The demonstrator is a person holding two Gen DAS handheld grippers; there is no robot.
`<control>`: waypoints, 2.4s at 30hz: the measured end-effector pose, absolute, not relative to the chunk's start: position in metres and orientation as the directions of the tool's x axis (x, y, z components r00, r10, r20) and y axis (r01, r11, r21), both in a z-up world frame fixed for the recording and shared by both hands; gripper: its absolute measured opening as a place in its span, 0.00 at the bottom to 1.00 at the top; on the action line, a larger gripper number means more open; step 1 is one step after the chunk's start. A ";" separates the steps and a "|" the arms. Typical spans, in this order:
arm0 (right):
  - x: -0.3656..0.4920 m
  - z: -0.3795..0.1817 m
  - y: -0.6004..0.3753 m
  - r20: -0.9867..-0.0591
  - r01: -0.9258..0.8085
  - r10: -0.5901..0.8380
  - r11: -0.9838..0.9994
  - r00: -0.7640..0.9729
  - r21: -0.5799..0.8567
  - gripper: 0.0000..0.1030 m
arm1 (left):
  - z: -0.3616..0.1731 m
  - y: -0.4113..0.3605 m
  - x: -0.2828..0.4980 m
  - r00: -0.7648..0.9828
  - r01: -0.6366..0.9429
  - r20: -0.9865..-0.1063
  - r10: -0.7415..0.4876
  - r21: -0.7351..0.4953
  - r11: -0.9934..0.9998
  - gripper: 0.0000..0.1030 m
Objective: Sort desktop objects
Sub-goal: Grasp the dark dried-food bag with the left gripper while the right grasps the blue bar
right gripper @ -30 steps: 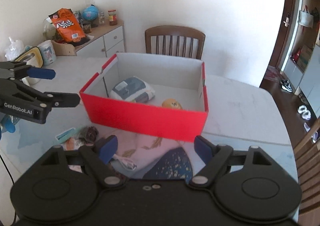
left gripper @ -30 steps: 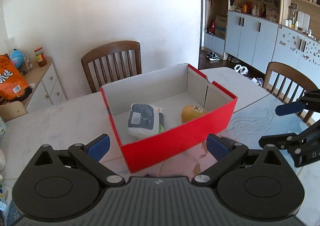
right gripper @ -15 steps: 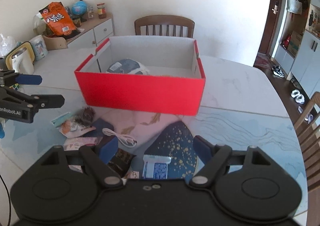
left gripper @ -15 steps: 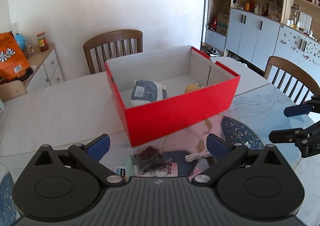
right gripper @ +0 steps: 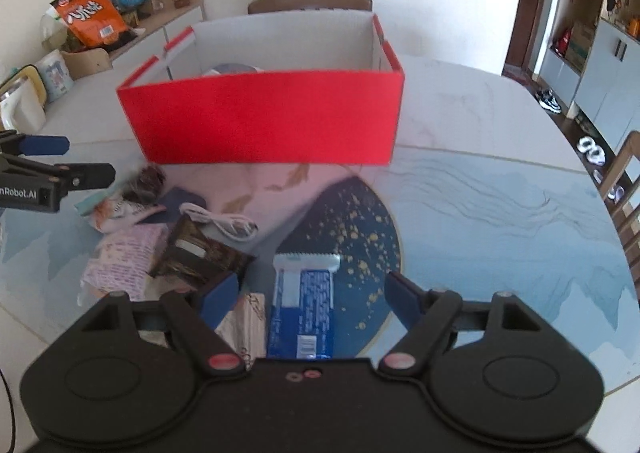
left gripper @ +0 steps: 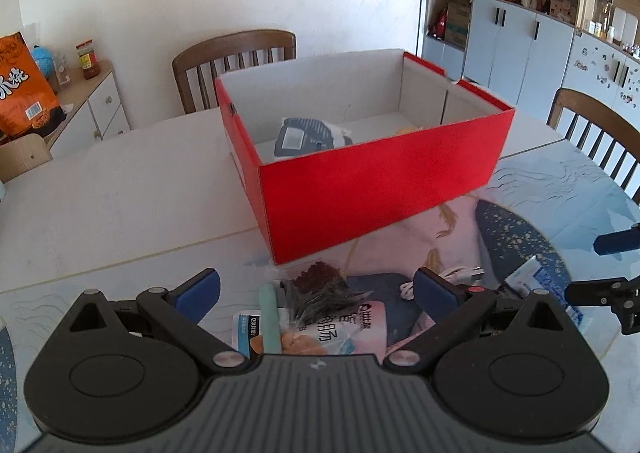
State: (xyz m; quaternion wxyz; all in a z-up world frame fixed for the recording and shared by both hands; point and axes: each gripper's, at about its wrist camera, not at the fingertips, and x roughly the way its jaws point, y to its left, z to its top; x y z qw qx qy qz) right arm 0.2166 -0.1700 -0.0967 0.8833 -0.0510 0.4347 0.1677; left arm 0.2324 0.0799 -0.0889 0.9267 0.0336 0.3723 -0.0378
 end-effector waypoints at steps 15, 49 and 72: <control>0.232 -0.120 -0.164 -0.813 -0.354 0.235 0.935 0.532 0.038 0.76 | -0.116 0.085 0.252 0.695 0.065 -0.718 -0.035 0.015 0.998 1.00; 0.246 -0.135 -0.156 -0.839 -0.358 0.204 0.934 0.504 0.012 0.67 | -0.149 0.087 0.283 0.636 0.021 -0.772 -0.025 -0.015 1.000 1.00; 0.246 -0.135 -0.159 -0.837 -0.350 0.205 0.936 0.507 0.017 0.62 | -0.156 0.083 0.286 0.615 0.021 -0.788 0.001 0.018 1.000 1.00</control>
